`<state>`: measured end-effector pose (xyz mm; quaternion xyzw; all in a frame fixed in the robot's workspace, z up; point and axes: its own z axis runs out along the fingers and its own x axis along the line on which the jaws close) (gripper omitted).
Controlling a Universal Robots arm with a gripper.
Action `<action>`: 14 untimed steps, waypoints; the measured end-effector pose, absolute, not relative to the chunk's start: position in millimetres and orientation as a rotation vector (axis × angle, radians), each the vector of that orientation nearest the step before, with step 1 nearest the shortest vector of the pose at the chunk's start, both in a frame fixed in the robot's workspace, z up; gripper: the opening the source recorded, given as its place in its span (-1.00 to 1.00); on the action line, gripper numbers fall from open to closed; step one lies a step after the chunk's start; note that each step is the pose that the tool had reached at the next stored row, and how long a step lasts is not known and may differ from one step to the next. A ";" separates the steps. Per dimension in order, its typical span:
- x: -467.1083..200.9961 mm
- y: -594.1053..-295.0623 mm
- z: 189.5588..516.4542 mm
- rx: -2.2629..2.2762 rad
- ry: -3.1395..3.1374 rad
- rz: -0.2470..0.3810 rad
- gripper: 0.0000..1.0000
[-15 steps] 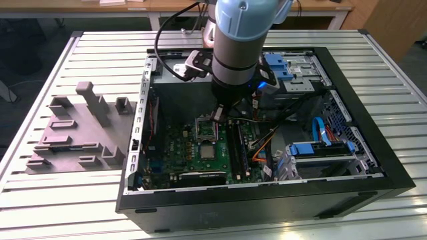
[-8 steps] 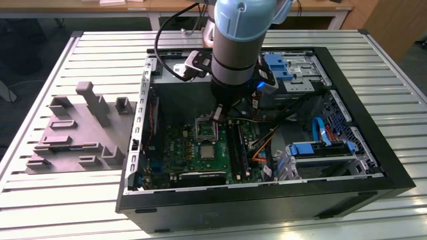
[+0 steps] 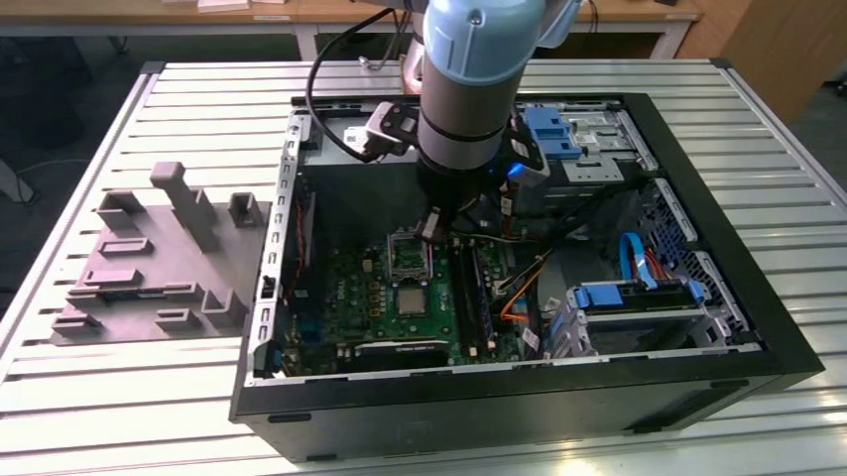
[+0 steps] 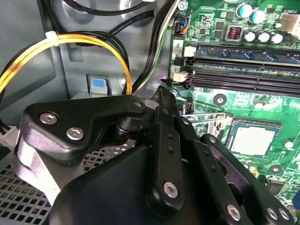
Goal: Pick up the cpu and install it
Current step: 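Close the cpu cover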
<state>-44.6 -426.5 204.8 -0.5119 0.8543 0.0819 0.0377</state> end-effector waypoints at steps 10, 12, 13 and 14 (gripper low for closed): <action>-47.4 -426.0 203.1 -1.572 2.625 0.244 -0.79; -47.5 -426.1 203.3 -1.575 2.631 0.231 -0.79; -47.5 -426.0 203.3 -1.577 2.634 0.225 -0.79; -47.5 -426.0 203.4 -1.578 2.636 0.220 -0.79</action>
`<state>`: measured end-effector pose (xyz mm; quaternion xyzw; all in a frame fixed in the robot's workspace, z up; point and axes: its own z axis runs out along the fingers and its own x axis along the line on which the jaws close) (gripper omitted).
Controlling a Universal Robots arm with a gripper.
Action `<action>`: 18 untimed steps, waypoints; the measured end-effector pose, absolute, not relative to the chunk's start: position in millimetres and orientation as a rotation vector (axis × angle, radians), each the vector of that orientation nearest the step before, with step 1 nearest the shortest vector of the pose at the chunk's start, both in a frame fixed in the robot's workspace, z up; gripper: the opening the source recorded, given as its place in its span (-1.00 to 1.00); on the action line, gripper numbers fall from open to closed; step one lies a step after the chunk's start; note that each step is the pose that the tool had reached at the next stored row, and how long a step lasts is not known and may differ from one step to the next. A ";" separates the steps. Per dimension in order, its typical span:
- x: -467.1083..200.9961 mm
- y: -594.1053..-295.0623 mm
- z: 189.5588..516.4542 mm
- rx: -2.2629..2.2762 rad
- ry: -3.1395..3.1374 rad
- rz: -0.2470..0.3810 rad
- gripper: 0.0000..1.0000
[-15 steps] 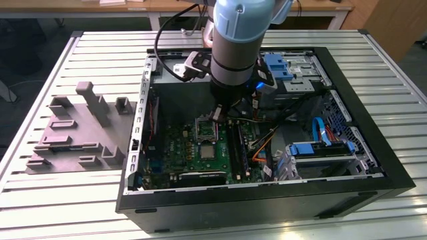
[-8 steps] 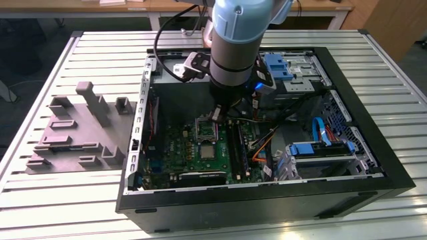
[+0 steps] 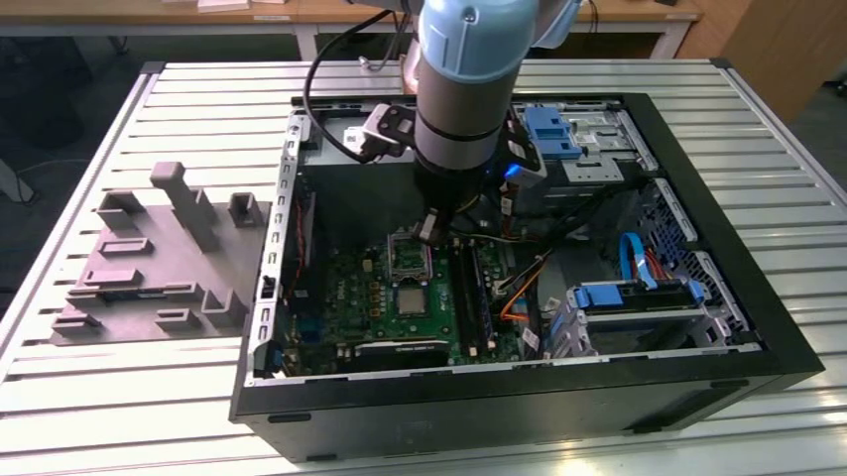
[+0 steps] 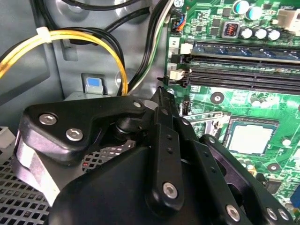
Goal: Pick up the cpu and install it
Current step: 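Close the cpu cover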
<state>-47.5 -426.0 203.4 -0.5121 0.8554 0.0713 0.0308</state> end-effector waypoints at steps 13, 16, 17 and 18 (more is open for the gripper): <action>-48.1 -425.2 212.9 -1.583 2.645 0.199 -0.79; -48.2 -424.9 215.8 -1.584 2.646 0.196 -0.79; -48.2 -424.8 216.6 -1.584 2.647 0.194 -0.79; -48.2 -424.7 217.4 -1.585 2.648 0.191 -0.79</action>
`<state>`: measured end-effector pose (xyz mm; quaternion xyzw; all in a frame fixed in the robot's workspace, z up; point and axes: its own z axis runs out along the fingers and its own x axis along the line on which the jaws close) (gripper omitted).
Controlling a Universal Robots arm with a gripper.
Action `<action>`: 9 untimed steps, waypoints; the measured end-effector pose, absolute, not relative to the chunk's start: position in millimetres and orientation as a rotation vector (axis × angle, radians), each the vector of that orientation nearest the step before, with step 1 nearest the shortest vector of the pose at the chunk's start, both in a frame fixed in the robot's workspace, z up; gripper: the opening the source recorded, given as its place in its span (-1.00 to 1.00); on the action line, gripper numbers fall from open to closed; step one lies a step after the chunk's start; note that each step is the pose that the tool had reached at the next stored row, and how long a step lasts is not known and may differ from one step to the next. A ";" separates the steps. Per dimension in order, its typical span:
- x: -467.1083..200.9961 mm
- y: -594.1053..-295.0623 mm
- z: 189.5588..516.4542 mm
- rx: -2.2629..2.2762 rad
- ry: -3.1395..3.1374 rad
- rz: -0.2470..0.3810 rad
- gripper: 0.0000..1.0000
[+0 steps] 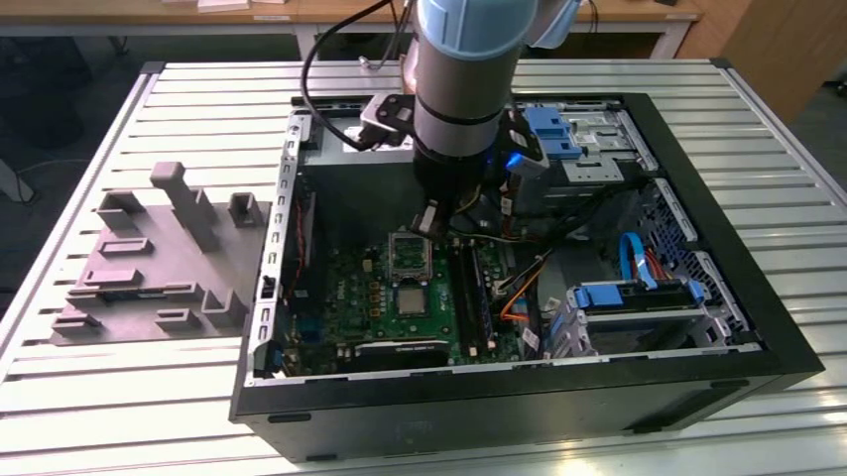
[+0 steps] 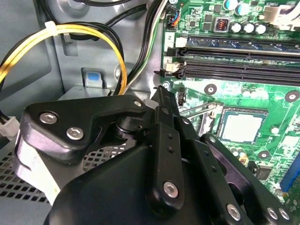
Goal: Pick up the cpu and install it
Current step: 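Close the cpu cover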
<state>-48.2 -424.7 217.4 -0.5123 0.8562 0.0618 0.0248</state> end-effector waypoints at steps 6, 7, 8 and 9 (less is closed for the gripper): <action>-48.3 -424.4 219.5 -1.592 2.662 0.156 -0.79; -48.3 -424.4 219.6 -1.594 2.665 0.148 -0.79; -48.3 -424.3 219.8 -1.596 2.668 0.141 -0.79; -48.2 -424.2 220.1 -1.598 2.671 0.132 -0.79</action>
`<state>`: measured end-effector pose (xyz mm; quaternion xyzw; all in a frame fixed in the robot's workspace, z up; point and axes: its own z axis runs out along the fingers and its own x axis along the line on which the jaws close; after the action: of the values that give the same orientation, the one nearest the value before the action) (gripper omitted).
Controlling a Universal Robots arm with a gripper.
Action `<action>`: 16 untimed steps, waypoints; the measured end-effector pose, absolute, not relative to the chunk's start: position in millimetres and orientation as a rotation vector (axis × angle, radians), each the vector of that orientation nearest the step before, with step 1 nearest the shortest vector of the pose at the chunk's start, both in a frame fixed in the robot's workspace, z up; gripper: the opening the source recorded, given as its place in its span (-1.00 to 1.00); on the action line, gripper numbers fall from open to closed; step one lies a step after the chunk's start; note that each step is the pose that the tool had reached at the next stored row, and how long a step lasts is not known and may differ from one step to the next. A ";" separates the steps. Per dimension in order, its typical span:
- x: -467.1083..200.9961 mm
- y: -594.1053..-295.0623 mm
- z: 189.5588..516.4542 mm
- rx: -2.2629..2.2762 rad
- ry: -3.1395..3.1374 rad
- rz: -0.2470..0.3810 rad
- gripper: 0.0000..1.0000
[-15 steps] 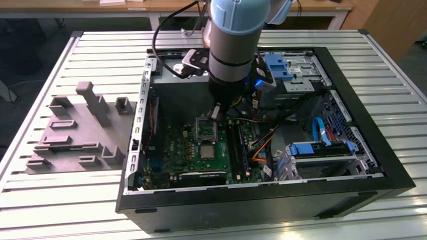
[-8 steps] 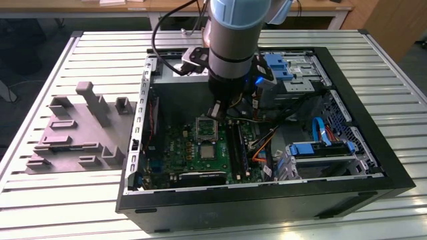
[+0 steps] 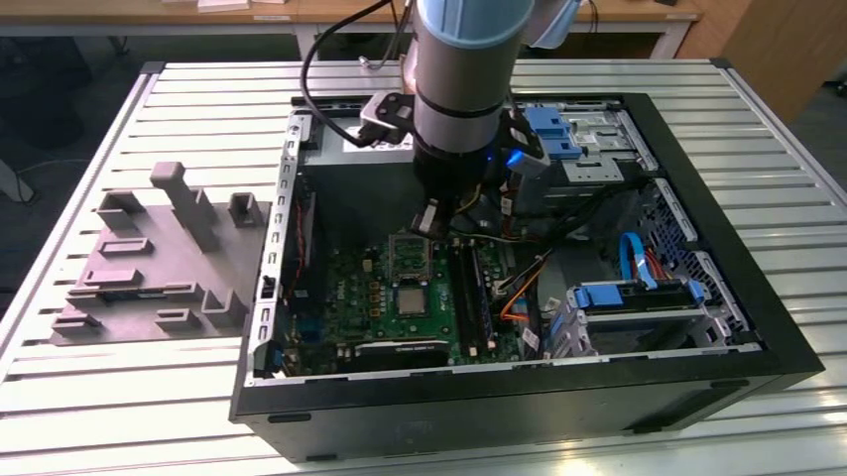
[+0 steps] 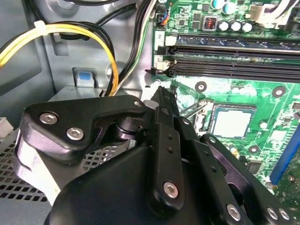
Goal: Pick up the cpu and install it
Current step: 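Close the cpu cover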
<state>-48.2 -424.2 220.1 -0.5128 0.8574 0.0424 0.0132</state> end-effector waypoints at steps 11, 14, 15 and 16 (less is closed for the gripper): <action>-48.5 -423.9 229.2 -1.599 2.673 0.128 -0.79; -48.9 -423.9 230.0 -1.600 2.674 0.124 -0.79; -49.0 -423.9 230.2 -1.602 2.676 0.117 -0.79; -49.1 -423.9 230.2 -1.603 2.678 0.112 -0.79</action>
<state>-49.1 -423.9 230.2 -0.5132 0.8574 0.0360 0.0093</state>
